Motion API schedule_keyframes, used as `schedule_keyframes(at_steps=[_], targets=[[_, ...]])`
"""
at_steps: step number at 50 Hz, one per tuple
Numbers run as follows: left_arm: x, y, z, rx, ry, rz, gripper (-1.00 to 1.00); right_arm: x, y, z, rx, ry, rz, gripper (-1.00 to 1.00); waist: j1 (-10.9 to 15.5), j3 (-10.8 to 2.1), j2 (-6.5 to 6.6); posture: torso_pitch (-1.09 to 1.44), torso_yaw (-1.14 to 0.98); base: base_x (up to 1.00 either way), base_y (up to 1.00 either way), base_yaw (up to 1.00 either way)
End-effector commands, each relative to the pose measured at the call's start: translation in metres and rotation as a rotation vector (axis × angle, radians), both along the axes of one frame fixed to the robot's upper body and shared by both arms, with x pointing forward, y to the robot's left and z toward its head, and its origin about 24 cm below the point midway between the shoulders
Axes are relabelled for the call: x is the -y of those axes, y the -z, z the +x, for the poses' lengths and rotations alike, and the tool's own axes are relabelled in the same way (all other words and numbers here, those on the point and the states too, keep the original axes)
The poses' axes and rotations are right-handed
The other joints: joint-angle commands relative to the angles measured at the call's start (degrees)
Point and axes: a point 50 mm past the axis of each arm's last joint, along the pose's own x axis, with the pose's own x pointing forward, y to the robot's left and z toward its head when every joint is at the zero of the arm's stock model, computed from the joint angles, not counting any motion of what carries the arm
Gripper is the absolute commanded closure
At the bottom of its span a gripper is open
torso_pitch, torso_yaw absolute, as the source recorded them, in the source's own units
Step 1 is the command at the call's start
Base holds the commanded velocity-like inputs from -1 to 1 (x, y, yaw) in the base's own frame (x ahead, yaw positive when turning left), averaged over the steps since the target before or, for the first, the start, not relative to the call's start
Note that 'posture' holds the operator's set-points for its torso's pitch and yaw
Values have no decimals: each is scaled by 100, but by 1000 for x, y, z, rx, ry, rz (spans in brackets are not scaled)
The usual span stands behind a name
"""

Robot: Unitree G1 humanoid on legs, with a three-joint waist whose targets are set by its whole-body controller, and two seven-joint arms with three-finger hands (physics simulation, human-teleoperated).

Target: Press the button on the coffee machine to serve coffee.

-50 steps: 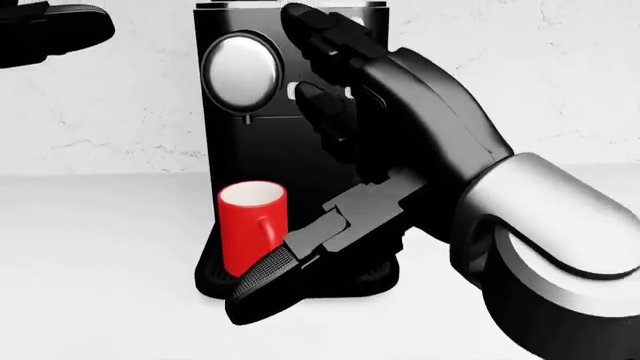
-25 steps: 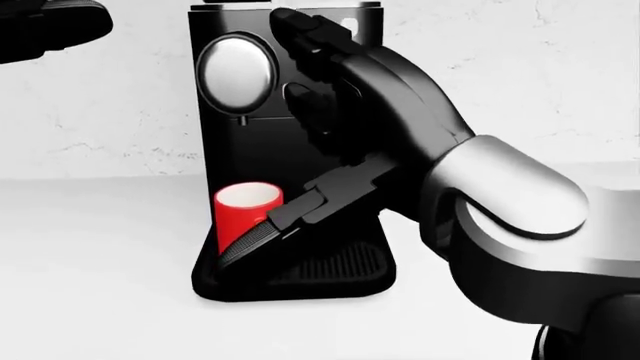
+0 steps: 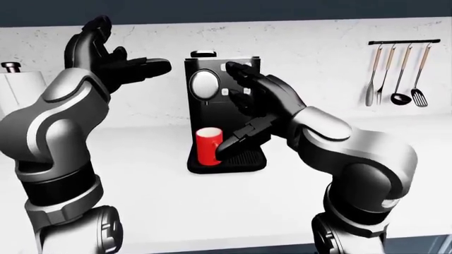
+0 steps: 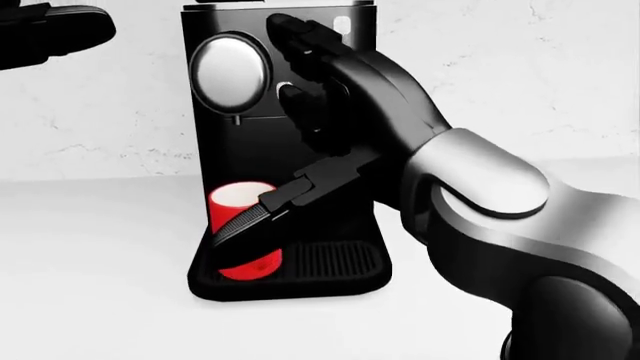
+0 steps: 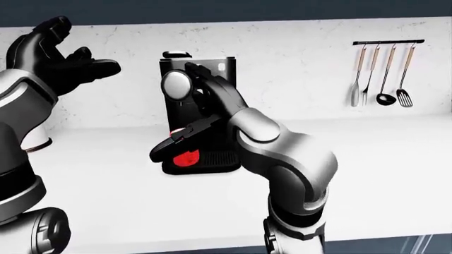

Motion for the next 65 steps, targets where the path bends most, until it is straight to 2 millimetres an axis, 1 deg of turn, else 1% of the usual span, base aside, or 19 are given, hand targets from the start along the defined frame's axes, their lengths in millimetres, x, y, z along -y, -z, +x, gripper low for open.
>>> schedule_keyframes(at_steps=[1,10,16,27,33,44,54,60,65], targets=[[0,-17,-4,77,0,2,-100,3,-11,2,57,20,26,-100,-2,16,32,-68,0,0,0,0],[3,-20,-3,79,4,2,-100,1,-9,7,52,21,28,-100,-9,16,44,-68,0,0,0,0],[3,-17,-1,77,5,1,-100,-4,-11,11,54,14,32,-100,-16,14,63,-68,0,0,0,0],[1,-16,-2,76,3,-2,-100,-7,-7,16,47,10,33,-100,-25,14,77,-68,0,0,0,0],[1,-15,-2,75,2,-2,-100,-8,-3,19,43,14,38,-100,-28,11,85,-68,0,0,0,0],[1,-13,-2,75,2,-3,-100,-7,-4,24,45,23,43,-100,-32,10,97,-68,0,0,0,0],[0,-16,-2,78,0,-5,-100,-8,-1,31,41,25,38,-100,-41,9,108,-68,0,0,0,0],[4,-17,0,80,8,-10,-100,-7,-4,34,42,31,36,-100,-34,12,102,-68,0,0,0,0],[3,-17,0,79,6,-10,-100,-8,-3,37,43,30,39,-100,-38,12,109,-68,0,0,0,0]])
